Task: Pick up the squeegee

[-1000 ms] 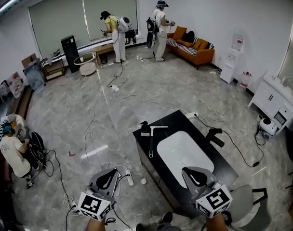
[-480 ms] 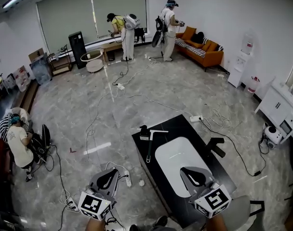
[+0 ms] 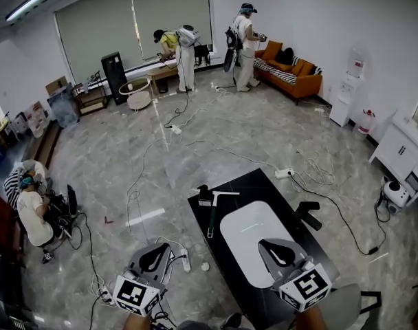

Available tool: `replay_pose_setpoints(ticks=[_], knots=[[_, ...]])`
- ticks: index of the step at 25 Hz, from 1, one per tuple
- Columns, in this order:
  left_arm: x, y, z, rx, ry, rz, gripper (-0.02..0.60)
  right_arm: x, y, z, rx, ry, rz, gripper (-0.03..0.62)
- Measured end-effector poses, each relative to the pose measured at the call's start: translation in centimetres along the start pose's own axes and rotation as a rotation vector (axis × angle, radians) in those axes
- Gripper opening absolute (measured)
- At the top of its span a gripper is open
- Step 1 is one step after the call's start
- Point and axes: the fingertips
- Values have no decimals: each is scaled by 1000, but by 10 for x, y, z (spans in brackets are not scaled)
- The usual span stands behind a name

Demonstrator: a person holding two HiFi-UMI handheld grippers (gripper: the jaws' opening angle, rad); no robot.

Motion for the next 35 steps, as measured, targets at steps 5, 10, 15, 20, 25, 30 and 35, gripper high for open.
replay_pose_setpoints(ticks=[5,10,15,20,25,30,35], knots=[[13,-6,-15,-14,-23,-5,3,14,-11,9,-7,-23,-14,11],[8,-13,-55,-8,-76,10,3,37,-26,6,-43,-81,-21,11],[-5,-10,-106,-8,-158,7,3,58,-19,-2,-61,-159,-30,11],[-25,-8,-158,0,-213,8,3,86,-23,-19,-79,-229,-38,11],[-43,-14,-200,-19,-261,10,3,106,-33,-40,-100,-282,-64,11],[-61,-20,-236,-38,-295,26,3,130,-37,-60,-124,-325,-76,11],[-86,-32,-261,-49,-326,44,3,141,-36,-93,-143,-348,-72,11]])
Point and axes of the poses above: the fingertips, and each gripper's own axes: z backward along the fingers, x to its right, y out of its top, and after that the axes turned 3 degrees about z, right-handed
